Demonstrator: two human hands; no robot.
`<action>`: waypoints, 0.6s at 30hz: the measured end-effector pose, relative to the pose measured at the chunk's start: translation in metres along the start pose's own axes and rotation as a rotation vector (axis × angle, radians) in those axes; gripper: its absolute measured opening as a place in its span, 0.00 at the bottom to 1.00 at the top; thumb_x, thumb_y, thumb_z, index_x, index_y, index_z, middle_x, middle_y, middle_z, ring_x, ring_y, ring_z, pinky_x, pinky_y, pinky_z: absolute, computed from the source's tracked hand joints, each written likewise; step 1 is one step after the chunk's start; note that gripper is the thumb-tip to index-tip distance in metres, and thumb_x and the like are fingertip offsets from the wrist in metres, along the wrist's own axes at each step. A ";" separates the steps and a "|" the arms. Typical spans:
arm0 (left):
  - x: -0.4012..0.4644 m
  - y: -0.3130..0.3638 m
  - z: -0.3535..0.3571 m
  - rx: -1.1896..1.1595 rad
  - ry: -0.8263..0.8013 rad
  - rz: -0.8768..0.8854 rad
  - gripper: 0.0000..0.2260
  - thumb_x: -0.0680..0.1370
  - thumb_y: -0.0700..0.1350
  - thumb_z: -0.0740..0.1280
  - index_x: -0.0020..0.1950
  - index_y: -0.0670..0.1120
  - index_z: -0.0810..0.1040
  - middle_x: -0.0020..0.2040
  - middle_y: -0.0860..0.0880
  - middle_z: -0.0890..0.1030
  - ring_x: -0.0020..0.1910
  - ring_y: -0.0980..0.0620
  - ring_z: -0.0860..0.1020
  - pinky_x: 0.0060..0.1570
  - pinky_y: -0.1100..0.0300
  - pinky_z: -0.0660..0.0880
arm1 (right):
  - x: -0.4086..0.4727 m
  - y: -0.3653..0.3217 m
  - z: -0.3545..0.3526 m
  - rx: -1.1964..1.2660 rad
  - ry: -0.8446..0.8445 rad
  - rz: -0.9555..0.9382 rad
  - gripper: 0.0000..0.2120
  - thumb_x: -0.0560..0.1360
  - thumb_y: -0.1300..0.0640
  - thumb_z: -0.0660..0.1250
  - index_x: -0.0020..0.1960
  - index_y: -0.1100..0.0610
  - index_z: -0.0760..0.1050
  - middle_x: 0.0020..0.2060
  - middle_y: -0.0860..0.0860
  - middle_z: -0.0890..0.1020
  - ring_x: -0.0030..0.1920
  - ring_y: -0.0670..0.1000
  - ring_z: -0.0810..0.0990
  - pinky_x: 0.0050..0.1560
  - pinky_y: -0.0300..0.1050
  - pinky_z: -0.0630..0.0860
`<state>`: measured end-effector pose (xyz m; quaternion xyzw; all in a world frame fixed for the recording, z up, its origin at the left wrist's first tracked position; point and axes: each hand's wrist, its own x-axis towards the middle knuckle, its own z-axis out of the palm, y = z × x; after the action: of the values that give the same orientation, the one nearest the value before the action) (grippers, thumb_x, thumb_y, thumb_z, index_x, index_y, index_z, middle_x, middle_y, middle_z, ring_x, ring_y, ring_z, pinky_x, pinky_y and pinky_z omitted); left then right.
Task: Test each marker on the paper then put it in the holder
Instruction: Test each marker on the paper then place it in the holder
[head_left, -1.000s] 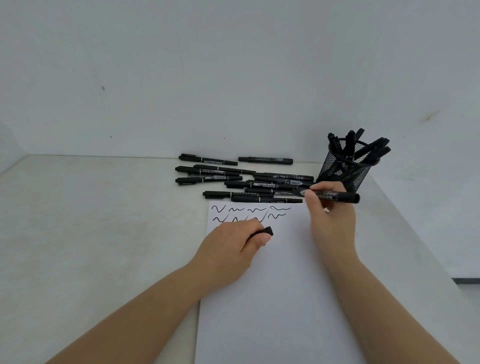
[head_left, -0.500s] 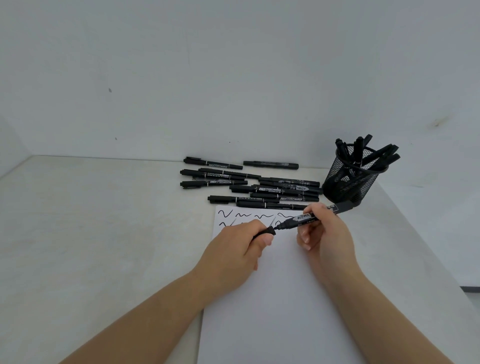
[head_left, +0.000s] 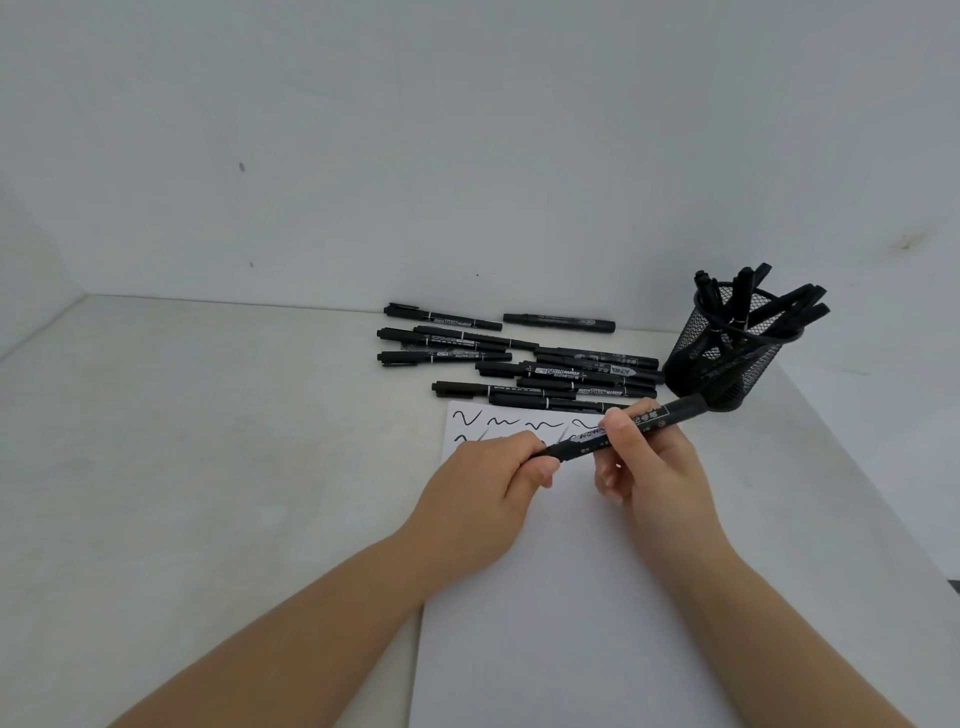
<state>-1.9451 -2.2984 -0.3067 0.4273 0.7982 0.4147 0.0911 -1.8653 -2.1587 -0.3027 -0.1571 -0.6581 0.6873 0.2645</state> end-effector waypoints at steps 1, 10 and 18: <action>0.000 -0.001 -0.001 -0.014 0.004 0.005 0.12 0.80 0.50 0.57 0.36 0.55 0.70 0.23 0.54 0.68 0.27 0.54 0.68 0.32 0.57 0.66 | 0.000 0.000 0.001 0.009 -0.025 -0.005 0.13 0.75 0.53 0.63 0.32 0.46 0.72 0.23 0.46 0.72 0.25 0.45 0.68 0.25 0.34 0.66; 0.001 -0.002 -0.010 -0.259 -0.103 -0.053 0.17 0.81 0.47 0.55 0.31 0.53 0.68 0.21 0.55 0.66 0.22 0.59 0.63 0.25 0.67 0.61 | 0.000 0.003 -0.002 0.027 -0.172 -0.035 0.08 0.73 0.52 0.61 0.36 0.46 0.71 0.26 0.47 0.72 0.29 0.48 0.69 0.33 0.42 0.65; 0.004 -0.008 -0.010 -0.357 -0.157 -0.073 0.14 0.75 0.54 0.55 0.30 0.55 0.70 0.21 0.56 0.65 0.23 0.57 0.62 0.24 0.67 0.61 | -0.001 0.001 0.002 0.053 -0.197 -0.039 0.08 0.73 0.53 0.60 0.36 0.45 0.72 0.26 0.46 0.72 0.29 0.47 0.69 0.33 0.42 0.66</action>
<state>-1.9575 -2.3032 -0.3051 0.4063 0.7175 0.5112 0.2424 -1.8657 -2.1610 -0.3038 -0.0690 -0.6655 0.7112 0.2156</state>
